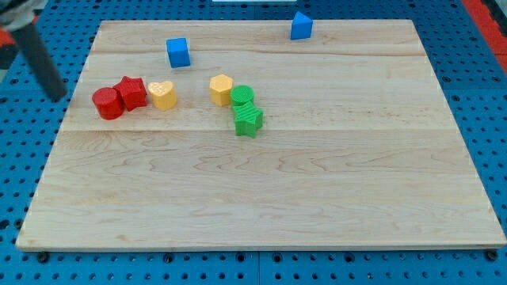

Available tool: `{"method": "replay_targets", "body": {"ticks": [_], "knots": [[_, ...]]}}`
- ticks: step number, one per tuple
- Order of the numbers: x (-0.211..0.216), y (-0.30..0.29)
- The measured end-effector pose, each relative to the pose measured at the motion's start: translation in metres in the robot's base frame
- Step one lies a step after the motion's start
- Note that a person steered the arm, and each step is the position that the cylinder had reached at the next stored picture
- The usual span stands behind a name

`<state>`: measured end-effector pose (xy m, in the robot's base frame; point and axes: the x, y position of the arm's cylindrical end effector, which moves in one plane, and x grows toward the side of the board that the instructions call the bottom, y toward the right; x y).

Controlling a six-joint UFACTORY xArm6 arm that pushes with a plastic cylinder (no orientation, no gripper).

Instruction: Place the yellow hexagon horizontally right to the yellow heart

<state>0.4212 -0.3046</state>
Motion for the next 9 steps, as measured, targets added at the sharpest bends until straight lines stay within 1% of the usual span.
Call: {"method": "replay_targets", "body": {"ticks": [1,2,3,4,5,6,7,9], "knots": [[0.093,0.006],[0.085,0.107],[0.023,0.145],[-0.019,0.150],[-0.046,0.186],[-0.092,0.234],[-0.051,0.210],[-0.034,0.247]]}}
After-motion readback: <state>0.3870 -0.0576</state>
